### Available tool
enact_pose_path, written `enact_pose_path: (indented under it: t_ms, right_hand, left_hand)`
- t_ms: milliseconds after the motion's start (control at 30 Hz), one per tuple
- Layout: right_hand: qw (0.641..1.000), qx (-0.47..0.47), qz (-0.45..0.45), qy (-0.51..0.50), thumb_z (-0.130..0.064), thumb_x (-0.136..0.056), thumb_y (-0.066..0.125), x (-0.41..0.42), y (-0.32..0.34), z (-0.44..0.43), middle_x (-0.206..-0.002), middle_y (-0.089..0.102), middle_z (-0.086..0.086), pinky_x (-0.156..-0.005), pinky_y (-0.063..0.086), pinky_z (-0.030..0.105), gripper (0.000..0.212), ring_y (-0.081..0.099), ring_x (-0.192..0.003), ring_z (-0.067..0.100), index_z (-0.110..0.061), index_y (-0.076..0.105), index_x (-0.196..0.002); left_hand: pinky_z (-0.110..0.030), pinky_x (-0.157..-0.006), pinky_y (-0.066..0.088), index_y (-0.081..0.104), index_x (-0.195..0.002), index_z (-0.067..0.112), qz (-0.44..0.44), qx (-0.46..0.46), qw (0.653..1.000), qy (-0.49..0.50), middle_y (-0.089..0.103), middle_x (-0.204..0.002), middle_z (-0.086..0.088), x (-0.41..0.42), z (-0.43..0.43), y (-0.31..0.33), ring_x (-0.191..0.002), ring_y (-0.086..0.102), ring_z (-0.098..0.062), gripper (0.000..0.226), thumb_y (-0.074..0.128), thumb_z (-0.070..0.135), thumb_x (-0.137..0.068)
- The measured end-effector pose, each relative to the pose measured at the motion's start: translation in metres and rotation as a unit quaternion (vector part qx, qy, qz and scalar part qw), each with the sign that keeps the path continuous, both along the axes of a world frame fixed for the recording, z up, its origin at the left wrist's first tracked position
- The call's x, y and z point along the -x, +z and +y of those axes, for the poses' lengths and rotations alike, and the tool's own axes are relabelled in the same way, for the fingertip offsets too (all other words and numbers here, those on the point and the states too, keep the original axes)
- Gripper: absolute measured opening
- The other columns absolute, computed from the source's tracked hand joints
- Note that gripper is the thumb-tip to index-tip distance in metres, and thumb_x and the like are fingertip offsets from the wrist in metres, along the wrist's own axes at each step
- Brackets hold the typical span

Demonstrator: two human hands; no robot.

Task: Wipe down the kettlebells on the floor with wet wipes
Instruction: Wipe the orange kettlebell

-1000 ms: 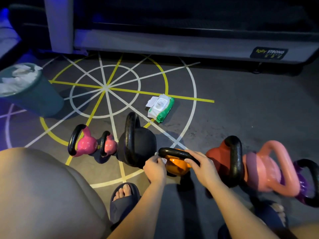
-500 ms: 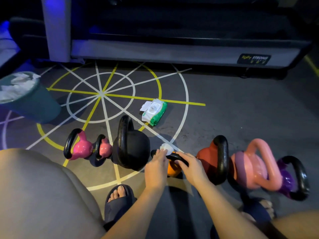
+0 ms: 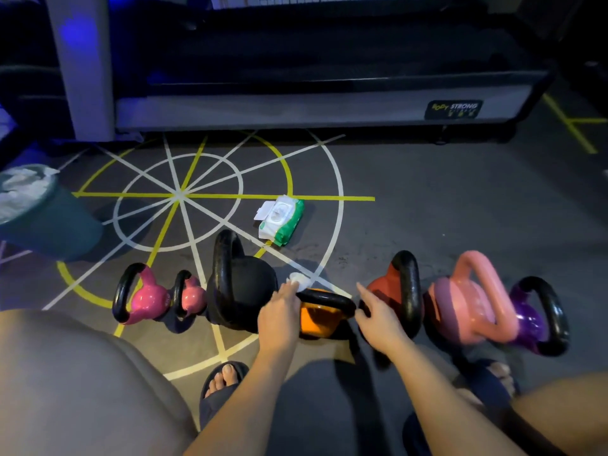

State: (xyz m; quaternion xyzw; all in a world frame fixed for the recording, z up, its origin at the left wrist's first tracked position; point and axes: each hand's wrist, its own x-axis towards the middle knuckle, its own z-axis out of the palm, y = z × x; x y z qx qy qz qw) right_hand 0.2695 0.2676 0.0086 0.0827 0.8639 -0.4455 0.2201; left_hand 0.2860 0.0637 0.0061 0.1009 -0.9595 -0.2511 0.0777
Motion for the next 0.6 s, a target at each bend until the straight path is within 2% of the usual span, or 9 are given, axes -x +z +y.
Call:
enact_pose_path:
  t_ms: [67,133,200,233,300,367,467,533,600]
  right_hand:
    - [1.000,-0.002,0.011,-0.025,-0.012,-0.099,0.051,0.001,0.003,0.002,-0.141,0.056,0.001,-0.092,0.038,0.015,0.060,0.055,-0.110,0.004,-0.031,0.036,-0.153]
    - [0.999,0.000,0.013,-0.035,-0.010,-0.097,0.051,0.000,0.006,-0.002,-0.138,0.057,-0.002,-0.088,0.036,0.010,0.057,0.052,-0.101,0.000,-0.031,0.041,-0.150]
    - [0.999,0.012,0.014,-0.042,-0.006,-0.097,0.051,-0.001,0.006,-0.005,-0.131,0.057,-0.009,-0.082,0.036,-0.001,0.055,0.057,-0.095,-0.003,-0.028,0.047,-0.146]
    - [0.999,0.012,0.016,-0.045,-0.004,-0.096,0.051,-0.002,0.003,-0.004,-0.130,0.058,-0.010,-0.087,0.038,0.000,0.053,0.061,-0.102,0.000,-0.026,0.050,-0.145]
    - [0.998,-0.002,0.018,-0.060,-0.003,-0.093,0.052,-0.003,-0.004,0.002,-0.136,0.060,-0.006,-0.108,0.038,0.017,0.051,0.058,-0.124,0.010,-0.020,0.055,-0.141]
    - [0.997,0.003,0.008,-0.075,-0.002,-0.092,0.052,-0.002,-0.009,0.007,-0.136,0.062,0.000,-0.113,0.038,0.027,0.049,0.056,-0.128,0.013,-0.016,0.058,-0.138]
    - [0.998,-0.006,-0.014,-0.059,-0.007,-0.093,0.053,-0.001,-0.010,0.001,-0.132,0.065,0.002,-0.109,0.042,0.026,0.047,0.060,-0.122,0.014,-0.018,0.058,-0.138]
    - [0.998,0.002,-0.023,-0.050,-0.010,-0.094,0.053,-0.005,-0.005,-0.005,-0.122,0.069,0.001,-0.096,0.046,0.021,0.047,0.064,-0.106,0.012,-0.024,0.057,-0.139]
    - [0.998,0.008,-0.014,-0.067,-0.016,-0.098,0.052,-0.010,-0.003,-0.007,-0.108,0.069,-0.005,-0.082,0.045,0.018,0.042,0.061,-0.089,0.006,-0.031,0.059,-0.137]
  left_hand:
    - [-0.034,-0.098,0.053,0.064,-0.131,0.020,0.016,0.014,0.998,-0.058,0.062,-0.140,-0.003,-0.003,0.003,0.002,-0.124,0.063,-0.018,0.036,0.065,0.012,-0.095]
    - [-0.032,-0.099,0.052,0.071,-0.122,0.018,0.045,0.047,0.980,-0.187,0.069,-0.131,-0.005,-0.009,0.018,-0.011,-0.121,0.065,-0.017,0.052,0.086,0.006,-0.073]
    - [-0.029,-0.104,0.048,0.074,-0.118,0.016,0.074,0.087,0.957,-0.266,0.071,-0.125,-0.004,-0.013,0.025,-0.018,-0.120,0.066,-0.015,0.061,0.093,0.005,-0.062]
    - [-0.030,-0.104,0.047,0.074,-0.119,0.016,0.077,0.092,0.951,-0.285,0.071,-0.125,-0.004,-0.012,0.025,-0.019,-0.120,0.065,-0.016,0.060,0.092,0.005,-0.063]
    - [-0.030,-0.096,0.055,0.074,-0.117,0.014,0.103,0.085,0.942,-0.307,0.071,-0.125,-0.004,-0.009,0.019,-0.023,-0.118,0.067,-0.016,0.046,0.083,0.006,-0.073]
    - [-0.029,-0.076,0.061,0.075,-0.111,0.016,0.128,0.082,0.942,-0.299,0.073,-0.121,-0.002,-0.011,0.016,-0.023,-0.110,0.071,-0.015,0.027,0.064,0.016,-0.086]
    - [-0.029,-0.064,0.058,0.073,-0.102,0.020,0.124,0.092,0.934,-0.321,0.073,-0.107,0.004,-0.025,0.026,-0.033,-0.090,0.072,-0.017,0.023,0.054,0.025,-0.090]
    - [-0.027,-0.064,0.056,0.074,-0.100,0.025,0.066,0.054,0.954,-0.286,0.073,-0.101,0.007,-0.034,0.029,-0.045,-0.086,0.071,-0.016,0.023,0.054,0.030,-0.089]
    - [-0.026,-0.080,0.055,0.075,-0.115,0.026,-0.014,-0.022,0.990,-0.136,0.074,-0.113,0.007,-0.034,0.026,-0.056,-0.100,0.071,-0.015,0.026,0.060,0.025,-0.094]
